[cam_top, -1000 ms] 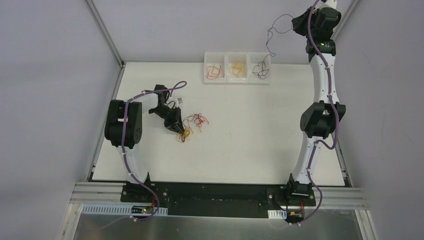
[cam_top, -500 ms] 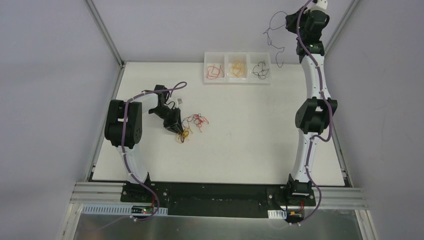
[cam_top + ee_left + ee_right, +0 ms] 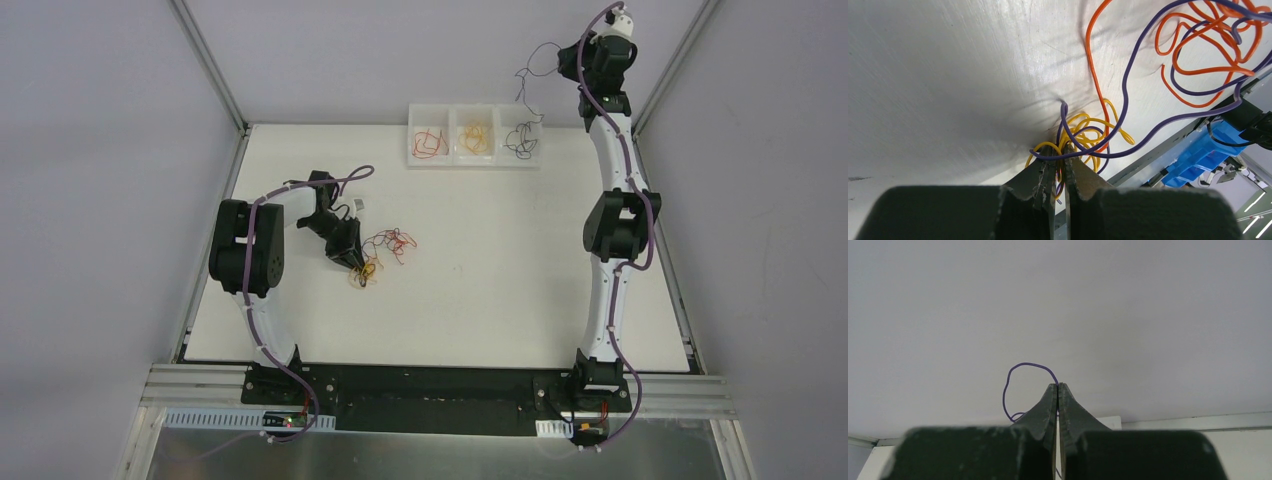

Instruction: Untangle the cables

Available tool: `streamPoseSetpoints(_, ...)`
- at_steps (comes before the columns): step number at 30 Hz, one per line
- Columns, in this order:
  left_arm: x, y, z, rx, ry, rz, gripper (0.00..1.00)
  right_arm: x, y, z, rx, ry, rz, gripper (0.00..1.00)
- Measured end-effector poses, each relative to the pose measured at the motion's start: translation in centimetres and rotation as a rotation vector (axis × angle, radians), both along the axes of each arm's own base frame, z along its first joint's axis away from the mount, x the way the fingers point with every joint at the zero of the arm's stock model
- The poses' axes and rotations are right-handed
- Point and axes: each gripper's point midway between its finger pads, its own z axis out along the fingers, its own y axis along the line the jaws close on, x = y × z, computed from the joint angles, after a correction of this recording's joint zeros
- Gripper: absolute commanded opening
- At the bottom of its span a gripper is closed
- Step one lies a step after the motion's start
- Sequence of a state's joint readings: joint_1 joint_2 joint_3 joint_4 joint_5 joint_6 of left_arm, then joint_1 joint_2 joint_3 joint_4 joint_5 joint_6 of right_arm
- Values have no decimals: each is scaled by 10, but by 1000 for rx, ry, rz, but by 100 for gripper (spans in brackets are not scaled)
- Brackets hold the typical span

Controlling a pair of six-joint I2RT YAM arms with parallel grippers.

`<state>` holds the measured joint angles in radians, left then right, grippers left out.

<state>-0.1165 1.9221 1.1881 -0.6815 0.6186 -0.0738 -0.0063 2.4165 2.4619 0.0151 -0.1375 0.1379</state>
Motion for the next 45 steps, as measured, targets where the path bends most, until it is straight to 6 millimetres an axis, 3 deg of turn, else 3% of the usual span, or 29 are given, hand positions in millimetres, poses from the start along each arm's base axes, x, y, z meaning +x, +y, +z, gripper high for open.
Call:
streamPoseSetpoints(9,-1,0,1,0,1,-5,9,0,9,7,-11,-28,15,0)
streamPoseSetpoints(18,0,0,1,0,-1,-5,9,0,25,-42,-27,69,30,0)
streamPoseSetpoints(25,1,-1,2,-1,-6,-14,7,-13,26,-109,-54,223,45,46)
streamPoseSetpoints(27,4,-4,6,-3,-19,-24,6,-21,26,-120,-61,269,56,53)
streamPoseSetpoints(30,15,-12,14,-8,-61,-51,3,-37,25,-114,-70,312,78,57)
streamPoseSetpoints(34,29,-37,26,-33,-135,-125,0,-63,25,-65,-64,297,110,66)
streamPoseSetpoints(38,25,-79,31,-84,-184,-235,0,-111,24,-13,-46,300,181,78)
streamPoseSetpoints(41,17,-108,37,-150,-209,-297,1,-157,28,-8,-40,365,255,78)
streamPoseSetpoints(43,11,-120,41,-193,-229,-324,19,-192,36,-27,-29,461,326,77)
streamPoseSetpoints(45,1,-116,39,-203,-240,-331,51,-224,47,-58,-5,575,396,77)
